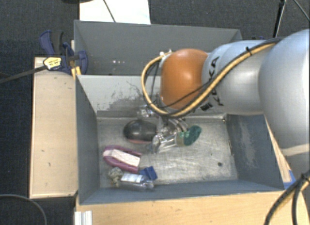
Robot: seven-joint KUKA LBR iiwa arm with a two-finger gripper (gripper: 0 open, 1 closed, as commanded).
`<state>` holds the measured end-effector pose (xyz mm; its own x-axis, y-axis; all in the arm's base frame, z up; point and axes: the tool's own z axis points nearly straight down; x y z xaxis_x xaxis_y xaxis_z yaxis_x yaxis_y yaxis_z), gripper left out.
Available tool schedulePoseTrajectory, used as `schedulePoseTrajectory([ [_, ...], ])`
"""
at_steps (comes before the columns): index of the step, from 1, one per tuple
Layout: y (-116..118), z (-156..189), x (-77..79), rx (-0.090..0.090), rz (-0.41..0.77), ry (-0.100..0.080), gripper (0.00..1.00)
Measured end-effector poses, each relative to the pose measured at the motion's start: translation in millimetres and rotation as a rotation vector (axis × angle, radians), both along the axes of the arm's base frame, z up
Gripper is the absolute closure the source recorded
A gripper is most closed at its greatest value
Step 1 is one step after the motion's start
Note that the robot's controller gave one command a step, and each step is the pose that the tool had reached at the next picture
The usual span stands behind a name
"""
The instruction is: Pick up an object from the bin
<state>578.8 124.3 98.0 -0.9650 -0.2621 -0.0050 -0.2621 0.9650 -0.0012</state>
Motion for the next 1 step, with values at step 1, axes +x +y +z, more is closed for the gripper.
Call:
schedulePoseTrajectory([
  [1,-30.8,54.4,-12.2,0.000,0.144,-0.003,0.00],
])
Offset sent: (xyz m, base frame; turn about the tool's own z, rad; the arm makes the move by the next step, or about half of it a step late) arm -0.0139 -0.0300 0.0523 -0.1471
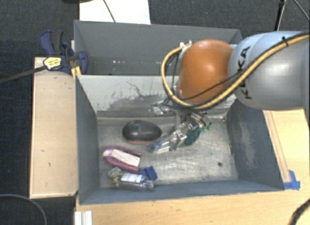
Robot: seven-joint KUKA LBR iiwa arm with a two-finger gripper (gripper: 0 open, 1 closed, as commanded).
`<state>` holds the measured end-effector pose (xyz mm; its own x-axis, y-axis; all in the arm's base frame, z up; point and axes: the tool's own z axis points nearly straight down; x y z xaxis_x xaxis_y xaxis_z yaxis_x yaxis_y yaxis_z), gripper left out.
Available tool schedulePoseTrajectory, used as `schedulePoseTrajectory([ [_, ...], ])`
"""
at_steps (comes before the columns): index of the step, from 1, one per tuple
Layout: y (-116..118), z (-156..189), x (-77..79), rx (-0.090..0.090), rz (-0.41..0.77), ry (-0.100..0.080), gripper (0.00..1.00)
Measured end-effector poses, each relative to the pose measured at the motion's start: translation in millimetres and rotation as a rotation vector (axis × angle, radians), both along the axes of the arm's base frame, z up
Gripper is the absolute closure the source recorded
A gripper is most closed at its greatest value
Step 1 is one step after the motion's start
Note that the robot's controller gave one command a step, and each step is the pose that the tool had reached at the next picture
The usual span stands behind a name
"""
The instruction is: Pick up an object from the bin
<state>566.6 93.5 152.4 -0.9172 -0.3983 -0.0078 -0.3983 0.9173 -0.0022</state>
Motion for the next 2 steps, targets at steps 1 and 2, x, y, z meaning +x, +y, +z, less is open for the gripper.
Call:
schedulePoseTrajectory([
  [1,84,-81,17.6,0.003,0.100,0.007,0.00],
  [2,50,-74,21.3,-0.002,0.124,0.007,0.00],
])
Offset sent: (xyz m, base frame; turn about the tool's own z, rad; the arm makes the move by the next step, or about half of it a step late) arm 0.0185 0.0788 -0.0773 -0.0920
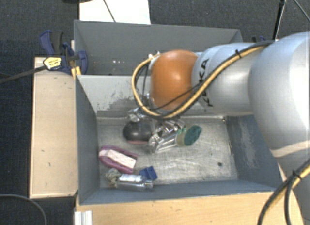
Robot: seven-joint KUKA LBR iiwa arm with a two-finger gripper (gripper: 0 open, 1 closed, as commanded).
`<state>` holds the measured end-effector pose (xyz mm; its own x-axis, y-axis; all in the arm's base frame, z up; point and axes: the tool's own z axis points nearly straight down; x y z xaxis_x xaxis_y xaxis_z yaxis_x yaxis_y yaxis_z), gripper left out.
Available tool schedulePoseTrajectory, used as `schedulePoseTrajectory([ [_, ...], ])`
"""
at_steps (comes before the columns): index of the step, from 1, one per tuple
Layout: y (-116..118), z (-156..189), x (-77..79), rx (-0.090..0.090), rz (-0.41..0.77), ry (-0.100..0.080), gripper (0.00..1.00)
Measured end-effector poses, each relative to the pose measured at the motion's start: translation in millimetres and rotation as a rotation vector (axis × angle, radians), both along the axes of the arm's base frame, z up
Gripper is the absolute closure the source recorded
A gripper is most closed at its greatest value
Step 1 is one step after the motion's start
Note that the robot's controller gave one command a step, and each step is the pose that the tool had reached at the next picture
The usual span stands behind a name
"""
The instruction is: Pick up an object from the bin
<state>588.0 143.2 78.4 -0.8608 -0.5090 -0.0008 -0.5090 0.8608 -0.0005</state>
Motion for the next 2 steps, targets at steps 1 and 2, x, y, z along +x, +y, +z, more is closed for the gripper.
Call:
schedulePoseTrajectory([
  [1,2,0,-0.4,0.002,-0.004,0.001,1.00],
  [2,-5,130,-4.5,0.003,0.024,-0.009,1.00],
])
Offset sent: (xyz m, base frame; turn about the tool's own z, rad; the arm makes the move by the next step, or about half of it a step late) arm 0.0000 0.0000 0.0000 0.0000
